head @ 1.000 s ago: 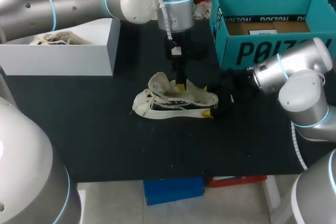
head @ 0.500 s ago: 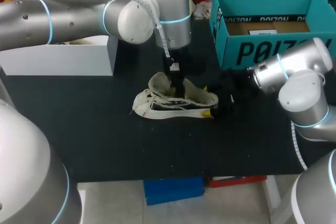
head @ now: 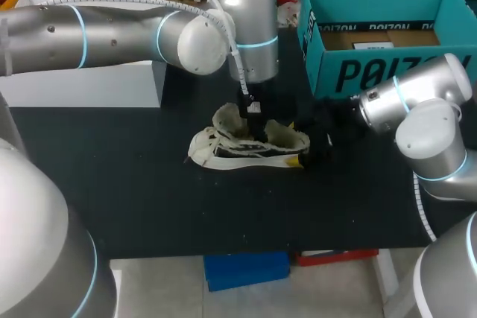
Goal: Take the shoe out of the shoebox, open the shoe tongue, remove and reinsert the insole, then place the shoe into the shoebox
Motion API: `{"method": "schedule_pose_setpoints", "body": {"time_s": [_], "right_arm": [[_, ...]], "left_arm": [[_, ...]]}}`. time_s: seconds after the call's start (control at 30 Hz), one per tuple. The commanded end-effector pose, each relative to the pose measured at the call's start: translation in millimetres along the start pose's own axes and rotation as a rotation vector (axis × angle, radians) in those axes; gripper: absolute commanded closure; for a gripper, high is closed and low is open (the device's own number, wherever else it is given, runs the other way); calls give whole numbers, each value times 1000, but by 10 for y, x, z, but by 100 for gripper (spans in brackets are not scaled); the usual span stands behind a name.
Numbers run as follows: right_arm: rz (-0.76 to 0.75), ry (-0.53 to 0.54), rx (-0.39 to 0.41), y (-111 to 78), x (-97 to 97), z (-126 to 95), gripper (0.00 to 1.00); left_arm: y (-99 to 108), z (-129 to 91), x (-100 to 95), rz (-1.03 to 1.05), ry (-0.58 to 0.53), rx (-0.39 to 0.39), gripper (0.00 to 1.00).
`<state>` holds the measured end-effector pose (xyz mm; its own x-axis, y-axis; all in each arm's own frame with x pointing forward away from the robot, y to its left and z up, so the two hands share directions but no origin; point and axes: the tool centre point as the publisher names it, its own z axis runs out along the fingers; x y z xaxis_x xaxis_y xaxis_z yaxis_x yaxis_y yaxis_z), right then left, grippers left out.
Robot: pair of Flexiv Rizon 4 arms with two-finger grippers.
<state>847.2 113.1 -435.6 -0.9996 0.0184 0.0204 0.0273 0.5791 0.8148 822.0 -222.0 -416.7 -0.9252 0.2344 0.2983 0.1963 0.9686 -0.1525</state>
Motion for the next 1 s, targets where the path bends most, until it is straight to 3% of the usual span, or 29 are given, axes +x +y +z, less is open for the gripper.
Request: {"method": "schedule_pose_setpoints", "body": {"time_s": [0.03,0.3,0.47,0.5,0.57,0.6,0.8,1.0], "right_arm": [[2,-1,2,-13,-10,7,100],[2,-1,2,-13,-10,7,100],[2,-1,2,-13,-10,7,100],[2,-1,2,-13,-10,7,100],[2,-1,2,-13,-10,7,100],[2,-1,2,-13,-10,7,100],[2,-1,2,-13,-10,7,100],[2,-1,2,-13,-10,7,100]], "left_arm": [[-36,122,-8,-4,-6,-11,100],[-29,182,5,-10,-68,-58,100],[-28,190,8,-7,-49,-44,100],[-28,191,11,-5,-45,-40,98],[-27,195,13,-5,-39,-33,67],[-23,196,16,-7,-37,-29,62],[20,180,0,-24,-51,-16,61],[67,181,-43,-42,-143,-67,57]]}}
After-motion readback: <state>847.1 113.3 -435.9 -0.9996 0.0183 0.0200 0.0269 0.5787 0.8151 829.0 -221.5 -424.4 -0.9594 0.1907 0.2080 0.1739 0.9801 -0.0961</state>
